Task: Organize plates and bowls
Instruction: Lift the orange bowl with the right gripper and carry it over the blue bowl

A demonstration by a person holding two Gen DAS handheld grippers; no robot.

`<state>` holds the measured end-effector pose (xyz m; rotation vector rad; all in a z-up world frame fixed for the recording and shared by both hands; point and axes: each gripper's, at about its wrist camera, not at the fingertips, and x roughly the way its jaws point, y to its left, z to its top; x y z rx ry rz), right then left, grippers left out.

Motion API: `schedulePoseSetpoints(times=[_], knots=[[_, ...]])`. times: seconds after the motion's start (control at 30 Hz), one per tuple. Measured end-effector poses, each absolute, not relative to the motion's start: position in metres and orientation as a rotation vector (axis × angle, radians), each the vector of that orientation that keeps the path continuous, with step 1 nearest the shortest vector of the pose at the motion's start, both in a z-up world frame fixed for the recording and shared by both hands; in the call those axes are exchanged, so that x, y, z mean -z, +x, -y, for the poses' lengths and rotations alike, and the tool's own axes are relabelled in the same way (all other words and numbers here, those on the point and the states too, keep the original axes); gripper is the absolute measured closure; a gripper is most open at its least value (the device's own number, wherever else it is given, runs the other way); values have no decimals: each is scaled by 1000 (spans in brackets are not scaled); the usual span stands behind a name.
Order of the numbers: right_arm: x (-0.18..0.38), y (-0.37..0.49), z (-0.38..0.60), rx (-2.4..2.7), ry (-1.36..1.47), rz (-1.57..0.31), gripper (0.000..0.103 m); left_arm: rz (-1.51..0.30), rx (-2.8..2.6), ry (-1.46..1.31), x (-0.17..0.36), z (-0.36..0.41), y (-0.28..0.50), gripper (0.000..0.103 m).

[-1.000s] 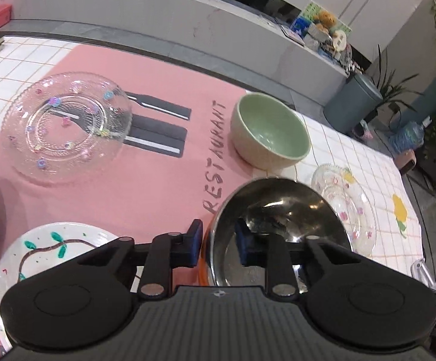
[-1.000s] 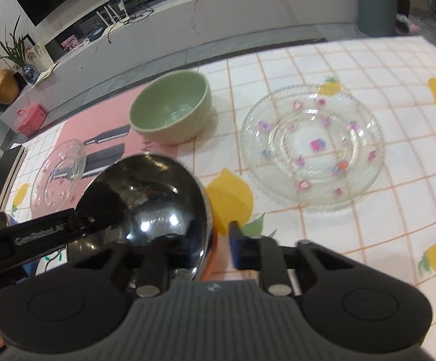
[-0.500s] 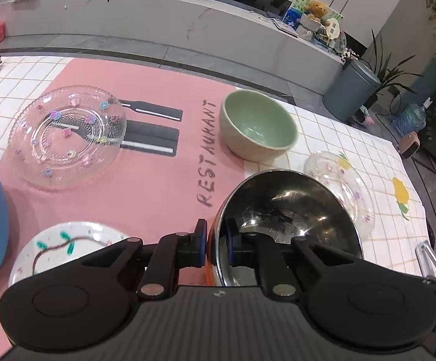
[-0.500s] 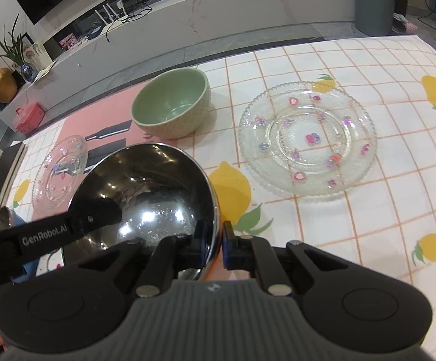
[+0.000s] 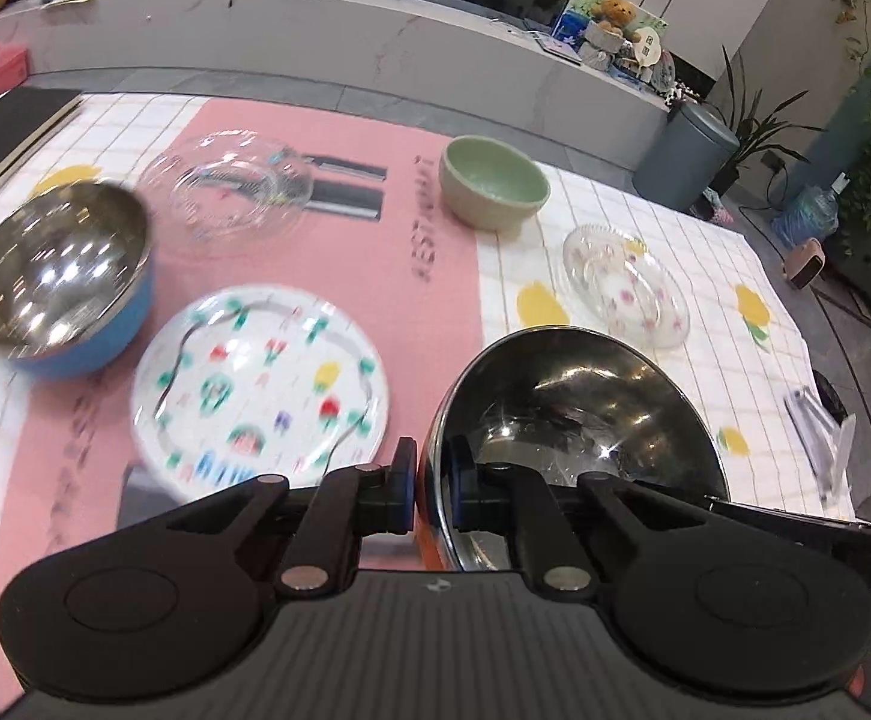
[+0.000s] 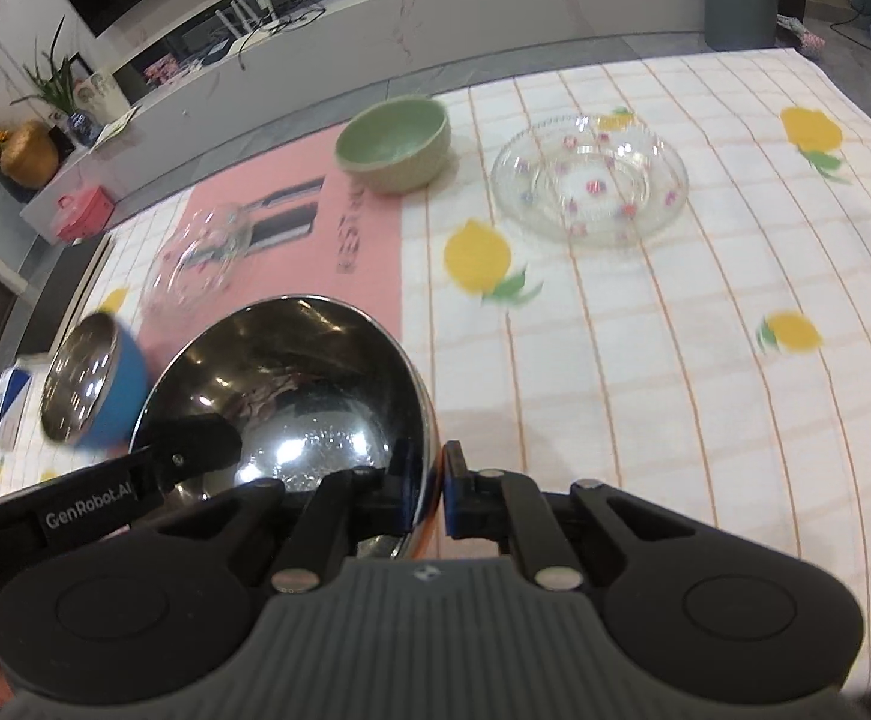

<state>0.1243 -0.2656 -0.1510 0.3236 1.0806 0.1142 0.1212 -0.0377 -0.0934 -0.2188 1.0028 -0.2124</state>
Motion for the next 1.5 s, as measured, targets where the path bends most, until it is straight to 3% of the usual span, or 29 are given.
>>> schedulePoseSetpoints(times=[0.7, 1.5], knots=[[163, 44, 213, -209, 275, -1185, 96, -1069, 142, -228, 103, -16, 25, 93], [184, 72, 145, -352, 219, -1192, 95, -1038, -19, -303, 121, -82, 26, 92]])
